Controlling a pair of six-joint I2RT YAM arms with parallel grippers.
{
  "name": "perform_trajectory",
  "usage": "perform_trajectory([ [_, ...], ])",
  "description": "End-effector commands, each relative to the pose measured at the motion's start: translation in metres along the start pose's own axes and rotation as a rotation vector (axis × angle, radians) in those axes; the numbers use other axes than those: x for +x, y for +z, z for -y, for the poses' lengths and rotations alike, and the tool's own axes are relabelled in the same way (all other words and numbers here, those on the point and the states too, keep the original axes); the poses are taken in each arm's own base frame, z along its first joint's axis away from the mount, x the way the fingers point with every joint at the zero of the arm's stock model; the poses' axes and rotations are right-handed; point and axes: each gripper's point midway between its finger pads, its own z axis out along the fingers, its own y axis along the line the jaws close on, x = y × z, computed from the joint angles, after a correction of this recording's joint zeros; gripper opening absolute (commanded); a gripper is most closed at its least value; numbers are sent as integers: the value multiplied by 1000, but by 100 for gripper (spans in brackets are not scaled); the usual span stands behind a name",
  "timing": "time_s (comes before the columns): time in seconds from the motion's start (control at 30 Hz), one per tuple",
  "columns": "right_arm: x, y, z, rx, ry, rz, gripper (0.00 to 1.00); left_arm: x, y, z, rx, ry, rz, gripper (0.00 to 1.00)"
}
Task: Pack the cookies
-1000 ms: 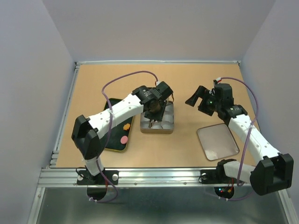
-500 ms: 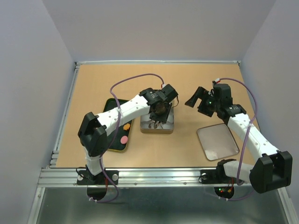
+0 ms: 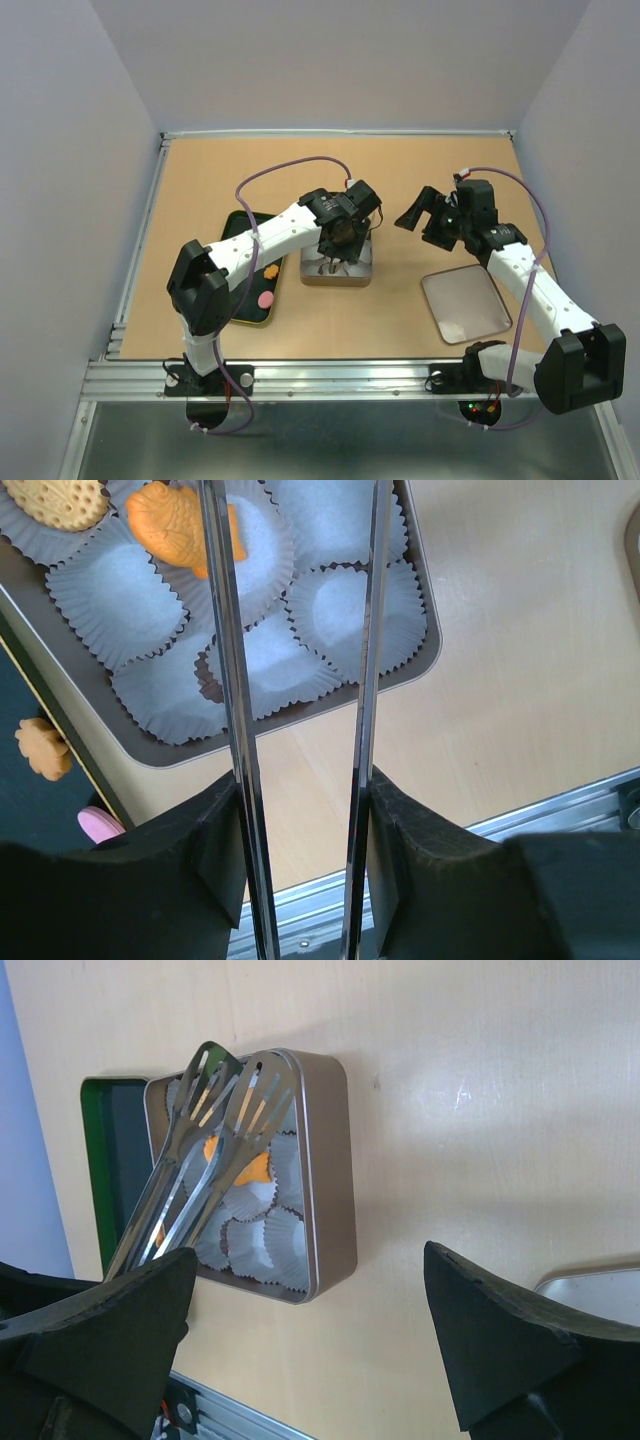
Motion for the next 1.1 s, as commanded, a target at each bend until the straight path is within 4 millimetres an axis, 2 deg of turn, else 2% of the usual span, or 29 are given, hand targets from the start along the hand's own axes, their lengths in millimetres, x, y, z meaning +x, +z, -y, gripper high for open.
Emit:
perform_trajectory([
  [0.0, -1, 0, 0, -7, -4, 1, 100, -15, -12, -1, -12, 5, 59, 53],
  [0.2, 2, 1, 2, -6, -2, -7, 100, -23, -30, -6, -34, -6, 94, 53],
  [0.27, 2, 2, 2, -4, 0, -7, 100, -29, -47, -13, -54, -21, 134, 53],
  [0.37, 2, 3, 3, -3, 3, -12, 100, -22, -69, -33, -93, -50, 149, 53],
  [0.47, 3, 5, 3, -3, 2, -19, 100, 4, -87, -57, -136, -81, 134, 53],
  [0.5, 3, 5, 3, -3, 0, -19, 100, 23, -85, -68, -167, -80, 92, 53],
  [0.53, 4, 6, 4, 0, 2, -23, 100, 30, -98, -75, -160, -98, 112, 54],
  [0.6, 6, 9, 6, 2, 6, -37, 100, 53, -108, -86, -140, -129, 111, 54],
  [0.7, 7, 12, 5, -5, 14, -48, 100, 78, -111, -93, -98, -179, 85, 54],
  [0.8, 7, 11, 1, -21, 21, -50, 100, 118, -109, -106, -64, -248, 49, 54],
  [1.07, 11, 8, -1, -41, 24, -60, 100, 170, -93, -120, -43, -331, -32, 54],
])
